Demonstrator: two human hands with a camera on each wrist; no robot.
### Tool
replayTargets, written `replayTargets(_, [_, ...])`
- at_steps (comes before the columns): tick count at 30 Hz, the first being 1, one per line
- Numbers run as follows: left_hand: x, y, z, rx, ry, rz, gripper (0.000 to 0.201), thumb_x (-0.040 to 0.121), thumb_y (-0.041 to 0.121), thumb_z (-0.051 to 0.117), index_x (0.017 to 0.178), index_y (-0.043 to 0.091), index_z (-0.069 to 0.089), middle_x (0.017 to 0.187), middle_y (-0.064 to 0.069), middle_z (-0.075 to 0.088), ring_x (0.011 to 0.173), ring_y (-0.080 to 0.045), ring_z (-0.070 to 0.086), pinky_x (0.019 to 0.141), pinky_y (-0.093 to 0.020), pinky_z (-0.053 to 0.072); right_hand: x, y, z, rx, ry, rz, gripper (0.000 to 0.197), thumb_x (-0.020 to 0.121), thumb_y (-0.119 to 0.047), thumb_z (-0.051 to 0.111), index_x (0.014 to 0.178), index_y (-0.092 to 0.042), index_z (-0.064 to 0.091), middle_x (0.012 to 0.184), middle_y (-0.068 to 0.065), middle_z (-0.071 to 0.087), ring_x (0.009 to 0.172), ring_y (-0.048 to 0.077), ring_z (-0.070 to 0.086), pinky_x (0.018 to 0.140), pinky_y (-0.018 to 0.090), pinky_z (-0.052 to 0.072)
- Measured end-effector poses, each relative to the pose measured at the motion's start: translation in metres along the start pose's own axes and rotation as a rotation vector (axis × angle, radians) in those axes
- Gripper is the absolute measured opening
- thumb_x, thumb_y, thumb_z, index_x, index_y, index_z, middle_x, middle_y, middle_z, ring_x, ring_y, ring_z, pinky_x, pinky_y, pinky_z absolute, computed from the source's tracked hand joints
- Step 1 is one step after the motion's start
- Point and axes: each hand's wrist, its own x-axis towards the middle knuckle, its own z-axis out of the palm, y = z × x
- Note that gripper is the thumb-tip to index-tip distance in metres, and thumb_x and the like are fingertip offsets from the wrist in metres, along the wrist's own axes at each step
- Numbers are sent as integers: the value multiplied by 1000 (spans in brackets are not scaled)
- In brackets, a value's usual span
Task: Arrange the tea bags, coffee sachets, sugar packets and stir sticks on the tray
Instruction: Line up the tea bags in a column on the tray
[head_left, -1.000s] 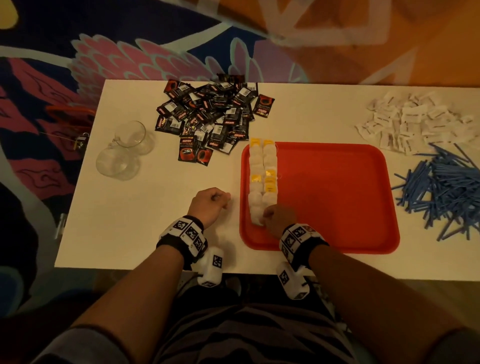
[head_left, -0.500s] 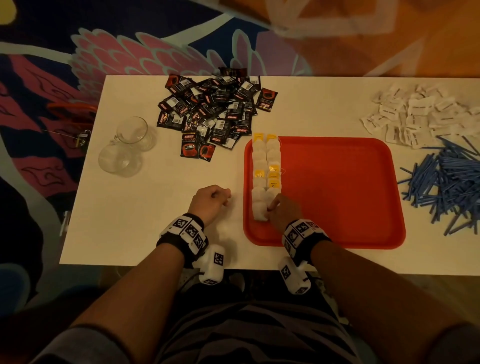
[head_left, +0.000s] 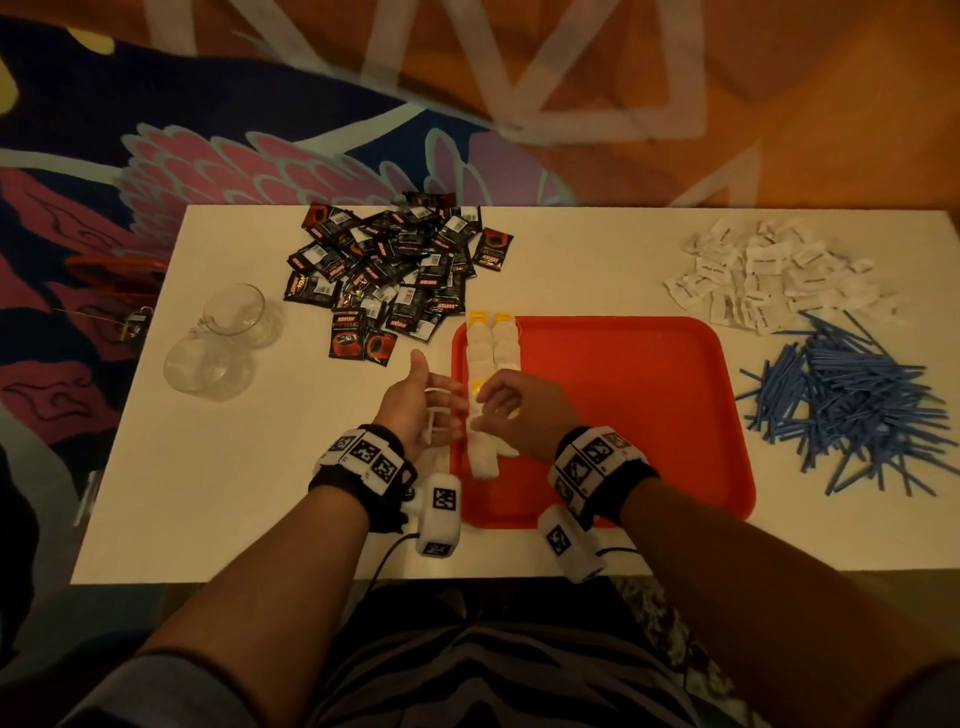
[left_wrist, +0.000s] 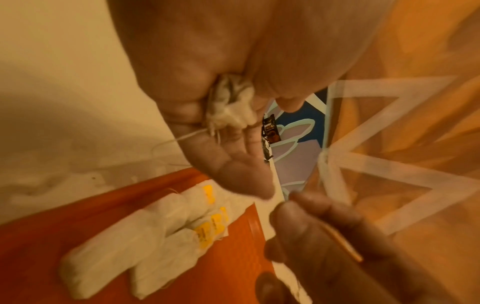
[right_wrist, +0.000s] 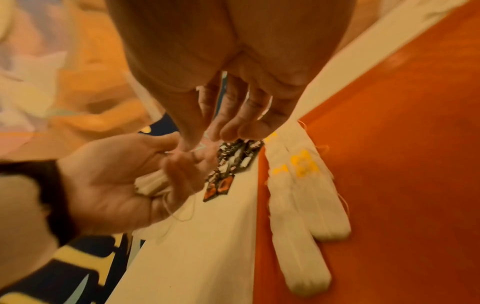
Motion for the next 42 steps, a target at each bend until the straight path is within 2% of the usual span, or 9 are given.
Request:
replayTargets(8, [-10, 28, 37, -120, -107, -81, 73, 95, 70, 30, 88, 8, 68, 73, -16, 63, 66, -28, 64, 58, -34, 55, -3, -35, -19, -340, -166, -260, 35, 74, -31, 81, 104, -20, 65, 118, -6, 64, 96, 14, 61, 83, 32, 52])
replayTargets(12, [-15, 42, 49, -152, -235, -91, 78, 93, 74, 26, 93, 7, 66, 63, -12, 61, 54, -22, 62, 50, -27, 52, -2, -35, -25, -216, -64, -202, 23, 80, -21, 76, 100, -22, 66, 100, -4, 68, 84, 12, 63, 79, 30, 54])
replayTargets(16, [-17, 45, 45, -212, -296, -31, 70, 95, 68, 32, 118, 7, 59, 97, -14, 72, 84, -27, 70, 86, -49, 55, 6, -34, -43, 117, 21, -38, 17, 88, -13, 69, 86, -29, 62, 61, -19, 64, 56, -4, 58, 56, 19, 47])
replayTargets(20, [-17, 46, 38, -150, -130, 190, 25, 103, 28, 51, 118, 11, 62, 123, -16, 64, 98, -23, 65, 85, -38, 56, 17, -32, -57, 366, 45, 96, 12, 87, -11, 70, 83, -20, 64, 72, 0, 68, 64, 11, 63, 59, 28, 50])
replayTargets(23, [-22, 52, 38, -24, -103, 315, 15, 101, 12, 53, 107, 10, 66, 119, -14, 66, 100, -23, 63, 79, -32, 57, 21, -28, -60, 438, 42, 132, 8, 87, -11, 71, 86, -17, 65, 77, 5, 69, 68, 14, 66, 56, 27, 49])
replayTargets(30, [-24, 57, 36, 562, 119, 734, 16, 85, 13, 76, 95, 20, 66, 104, 3, 60, 91, -12, 62, 81, -25, 56, 29, -29, -64, 621, 67, 207, 5, 90, -8, 66, 91, -9, 62, 76, 7, 65, 61, 12, 63, 48, 22, 46])
replayTargets(34, [-26, 47, 34, 825, 339, 1122, 28, 80, 12, 79, 104, 16, 65, 120, 2, 40, 110, -4, 41, 96, -1, 29, 32, -34, -69, 749, 91, 266, 4, 90, -5, 65, 91, -5, 61, 73, 9, 64, 56, 13, 62, 44, 21, 45])
replayTargets(37, [-27, 43, 37, 911, 355, 1282, 21, 83, 15, 77, 102, 11, 67, 111, -5, 51, 100, -9, 47, 90, -13, 39, 32, -38, -73, 818, 82, 300, 2, 91, -5, 64, 91, -5, 62, 71, 7, 65, 58, 15, 62, 44, 21, 45])
replayTargets(42, [-30, 46, 58, 509, 294, 754, 18, 88, 29, 74, 101, 17, 67, 83, 7, 66, 70, -5, 61, 66, -11, 46, 33, -38, -73, 873, 6, 270, 6, 94, -7, 60, 90, -11, 59, 80, 6, 68, 70, 16, 66, 52, 25, 47])
